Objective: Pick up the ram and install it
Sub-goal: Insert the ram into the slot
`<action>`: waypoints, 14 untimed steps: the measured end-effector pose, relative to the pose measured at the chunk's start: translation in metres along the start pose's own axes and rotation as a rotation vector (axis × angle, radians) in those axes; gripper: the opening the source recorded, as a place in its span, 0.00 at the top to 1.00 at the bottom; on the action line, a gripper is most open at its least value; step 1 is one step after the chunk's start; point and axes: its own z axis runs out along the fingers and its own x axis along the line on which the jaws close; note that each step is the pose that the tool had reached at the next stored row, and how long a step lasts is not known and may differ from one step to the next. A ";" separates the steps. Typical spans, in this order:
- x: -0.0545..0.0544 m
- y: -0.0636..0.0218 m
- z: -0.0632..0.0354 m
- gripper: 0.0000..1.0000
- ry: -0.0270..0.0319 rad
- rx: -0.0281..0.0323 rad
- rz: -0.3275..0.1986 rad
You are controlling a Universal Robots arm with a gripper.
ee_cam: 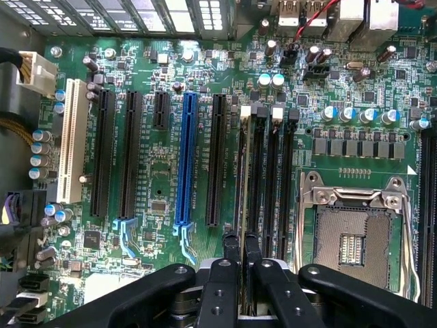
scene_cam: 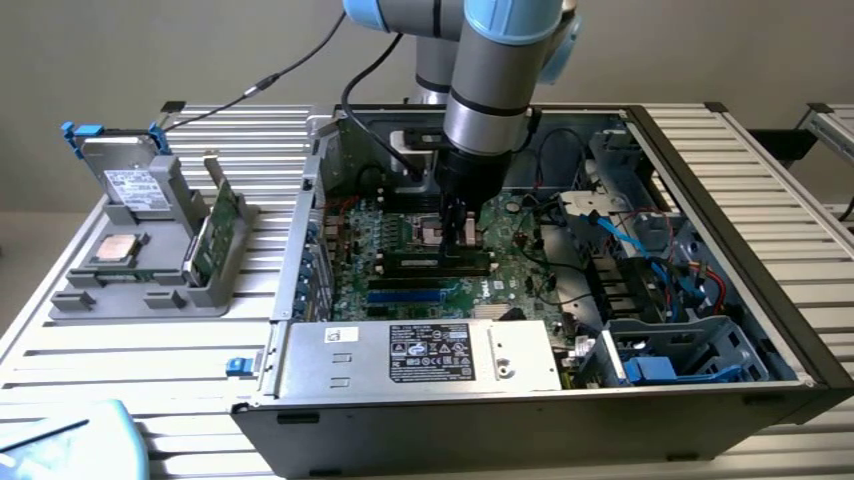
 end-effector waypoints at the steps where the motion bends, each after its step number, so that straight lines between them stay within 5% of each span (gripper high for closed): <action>1: 0.000 0.0000 0.0001 0.86 0.0002 0.0000 0.000; 14: 0.000 -0.0001 0.0012 0.85 0.0011 -0.0001 0.000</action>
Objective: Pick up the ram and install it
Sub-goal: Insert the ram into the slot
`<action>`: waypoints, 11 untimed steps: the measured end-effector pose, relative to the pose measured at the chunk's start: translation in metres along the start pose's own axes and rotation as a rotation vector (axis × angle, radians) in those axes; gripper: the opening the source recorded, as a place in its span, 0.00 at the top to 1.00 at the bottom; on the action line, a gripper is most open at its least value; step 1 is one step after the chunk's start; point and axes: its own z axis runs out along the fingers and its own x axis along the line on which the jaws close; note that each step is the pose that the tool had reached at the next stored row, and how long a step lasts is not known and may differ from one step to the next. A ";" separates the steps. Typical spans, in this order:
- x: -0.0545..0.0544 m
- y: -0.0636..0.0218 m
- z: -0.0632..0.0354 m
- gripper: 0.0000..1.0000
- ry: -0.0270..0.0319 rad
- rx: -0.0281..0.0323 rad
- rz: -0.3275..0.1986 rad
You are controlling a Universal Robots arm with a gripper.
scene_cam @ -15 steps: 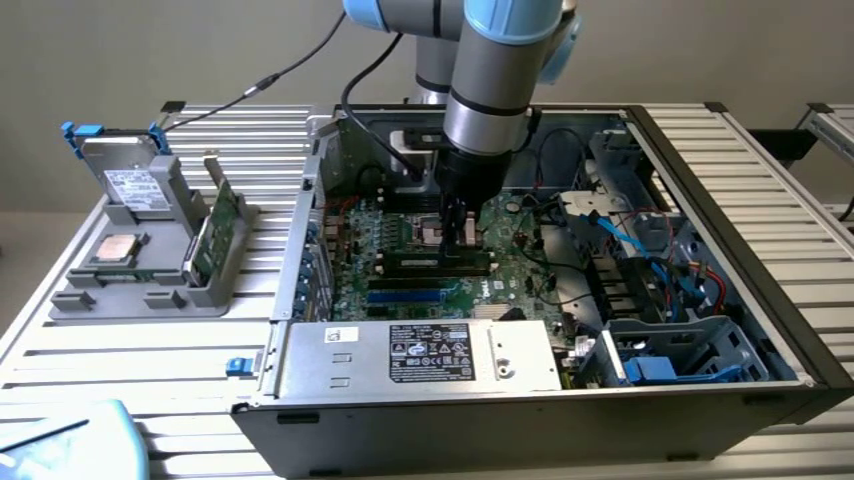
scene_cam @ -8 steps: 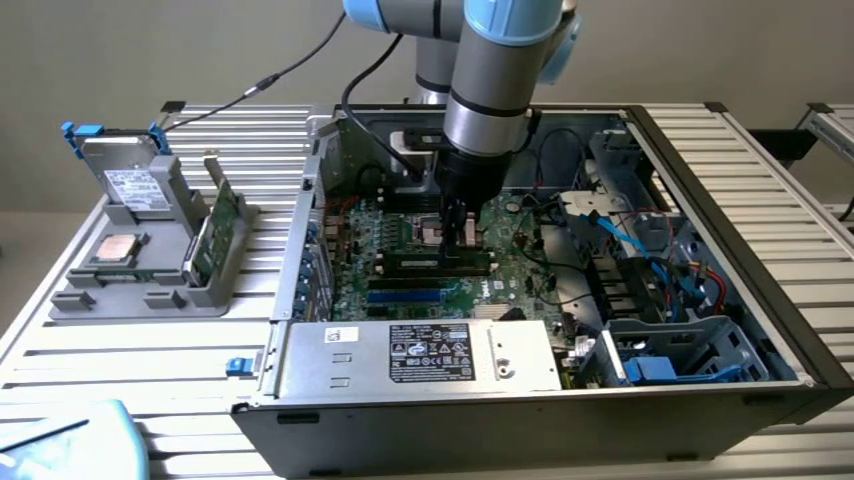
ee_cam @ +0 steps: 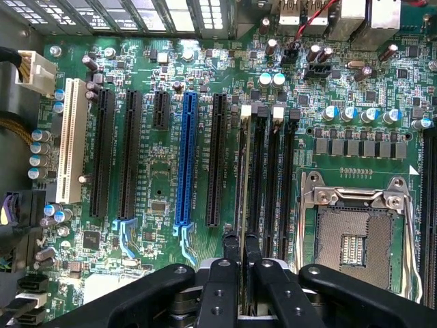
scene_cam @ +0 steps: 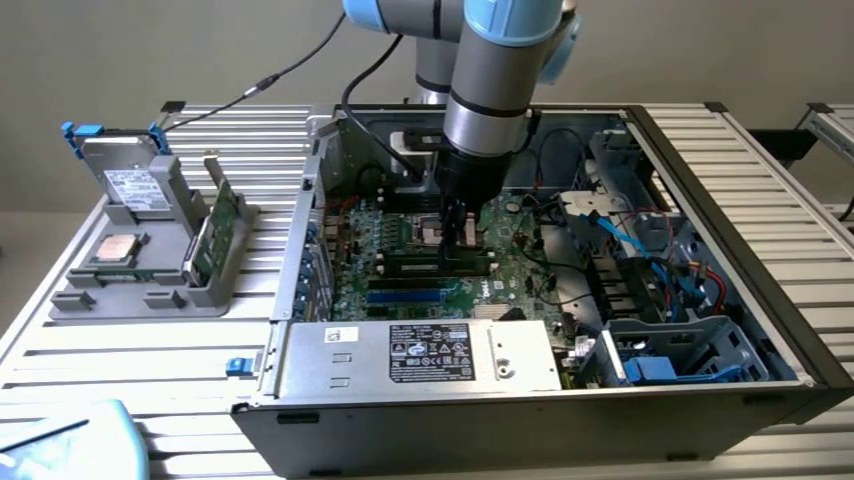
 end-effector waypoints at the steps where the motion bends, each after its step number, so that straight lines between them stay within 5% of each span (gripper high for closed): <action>1: 0.000 0.0000 0.0001 0.78 -0.0001 0.0000 0.000; 5: 0.000 0.0000 0.0003 0.66 0.0000 0.0000 0.000; 6: 0.000 0.0000 0.0003 0.55 0.0000 0.0000 0.000; 11: -0.001 0.0012 -0.0048 0.42 -0.0001 0.0007 0.000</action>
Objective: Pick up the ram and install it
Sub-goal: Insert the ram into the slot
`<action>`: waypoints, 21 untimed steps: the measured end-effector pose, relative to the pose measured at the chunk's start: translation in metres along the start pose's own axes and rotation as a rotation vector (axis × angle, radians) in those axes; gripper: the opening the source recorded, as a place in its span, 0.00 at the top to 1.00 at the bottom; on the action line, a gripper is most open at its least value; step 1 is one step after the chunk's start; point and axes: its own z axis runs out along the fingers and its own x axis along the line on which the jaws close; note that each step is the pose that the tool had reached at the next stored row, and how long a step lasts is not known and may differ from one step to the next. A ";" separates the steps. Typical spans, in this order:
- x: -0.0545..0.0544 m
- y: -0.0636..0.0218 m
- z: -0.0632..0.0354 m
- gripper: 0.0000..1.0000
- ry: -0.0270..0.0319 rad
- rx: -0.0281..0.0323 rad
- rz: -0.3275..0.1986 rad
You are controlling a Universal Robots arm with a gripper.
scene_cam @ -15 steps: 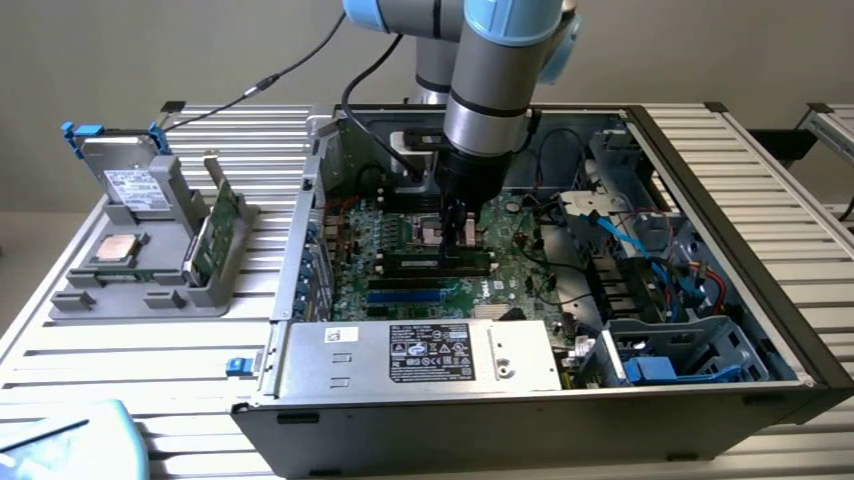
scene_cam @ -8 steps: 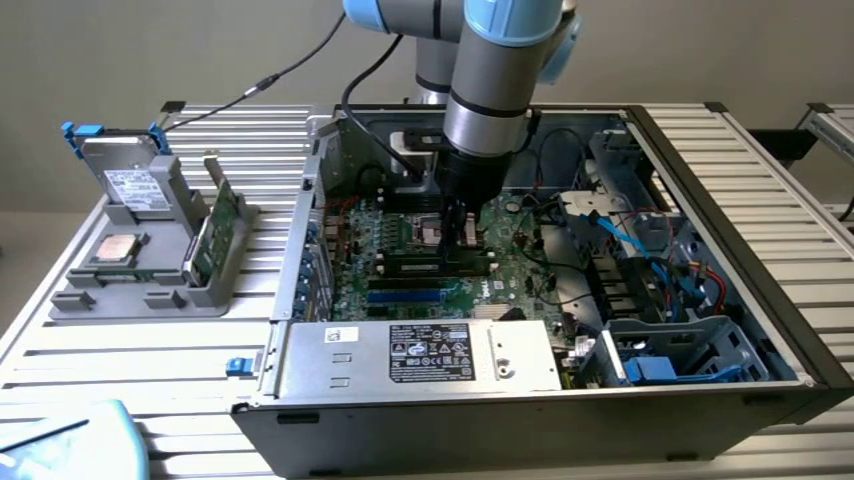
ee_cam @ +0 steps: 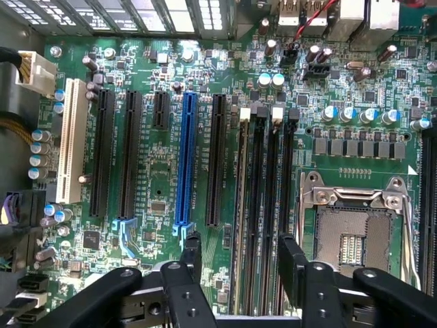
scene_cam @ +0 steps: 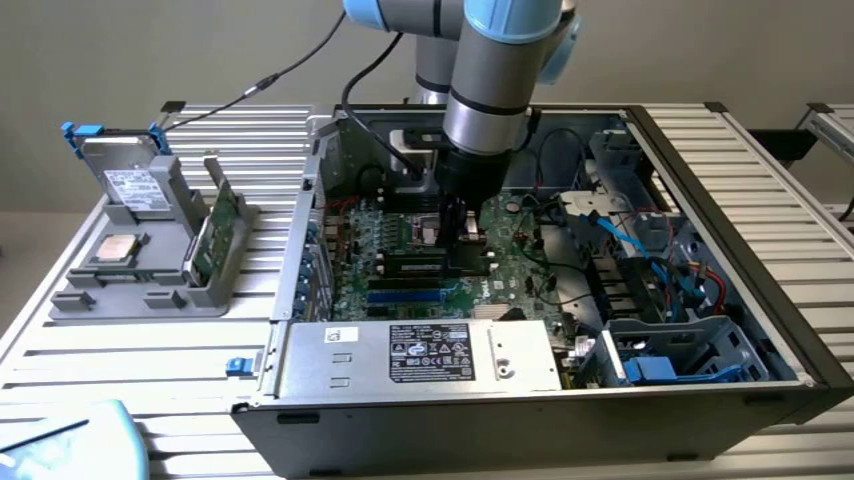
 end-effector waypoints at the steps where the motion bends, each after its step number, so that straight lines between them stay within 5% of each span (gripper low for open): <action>1: 0.000 0.0009 -0.0027 0.42 0.0000 0.0009 0.000; 6: -0.002 0.0056 -0.0139 0.42 0.0008 0.0109 0.001; 18: -0.006 0.0153 -0.0200 0.42 0.0092 0.0603 0.005; 21: -0.007 0.0153 -0.0199 0.42 0.0091 0.0641 0.005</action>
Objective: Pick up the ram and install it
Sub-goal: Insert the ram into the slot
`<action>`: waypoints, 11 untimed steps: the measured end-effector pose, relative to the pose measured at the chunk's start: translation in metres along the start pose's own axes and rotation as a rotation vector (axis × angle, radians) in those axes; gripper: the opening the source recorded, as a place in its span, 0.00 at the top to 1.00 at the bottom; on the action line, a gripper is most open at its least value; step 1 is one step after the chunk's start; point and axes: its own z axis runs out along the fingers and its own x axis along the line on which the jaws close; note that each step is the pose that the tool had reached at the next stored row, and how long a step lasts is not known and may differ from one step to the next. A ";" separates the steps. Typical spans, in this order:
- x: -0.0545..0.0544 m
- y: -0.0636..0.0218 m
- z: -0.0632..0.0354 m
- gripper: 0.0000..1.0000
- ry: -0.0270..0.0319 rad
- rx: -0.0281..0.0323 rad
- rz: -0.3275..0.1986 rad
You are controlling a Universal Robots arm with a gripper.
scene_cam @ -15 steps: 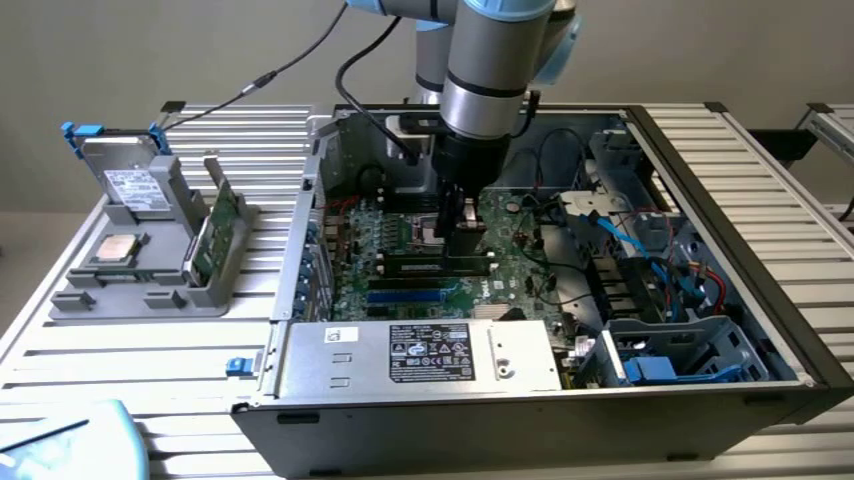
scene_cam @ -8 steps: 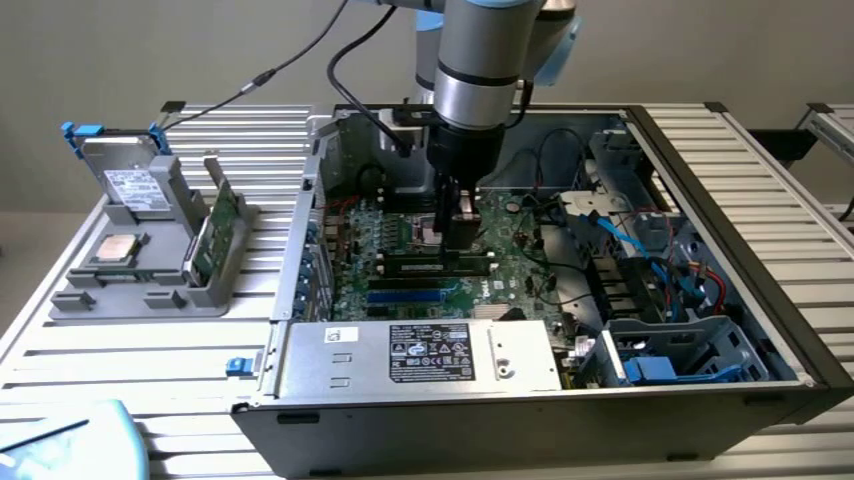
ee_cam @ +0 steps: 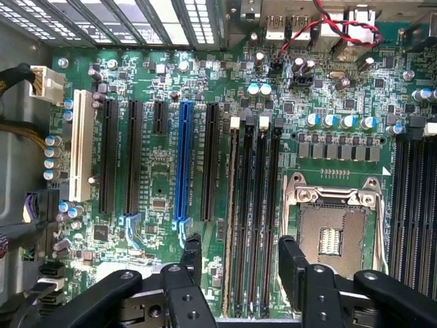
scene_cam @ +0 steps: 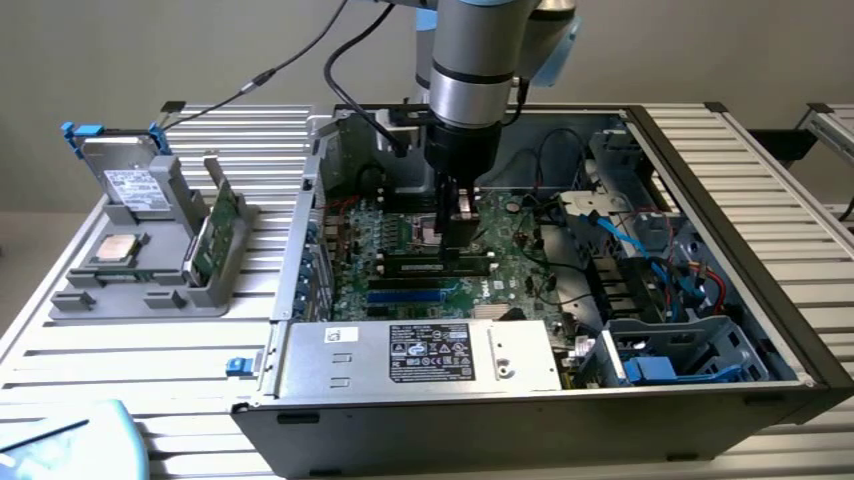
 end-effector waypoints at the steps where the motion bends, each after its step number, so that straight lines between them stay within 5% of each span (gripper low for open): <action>1: 0.000 0.0000 0.0000 0.51 0.0000 0.0000 0.000; 11: 0.000 0.0001 -0.0001 0.87 0.0001 0.0000 0.000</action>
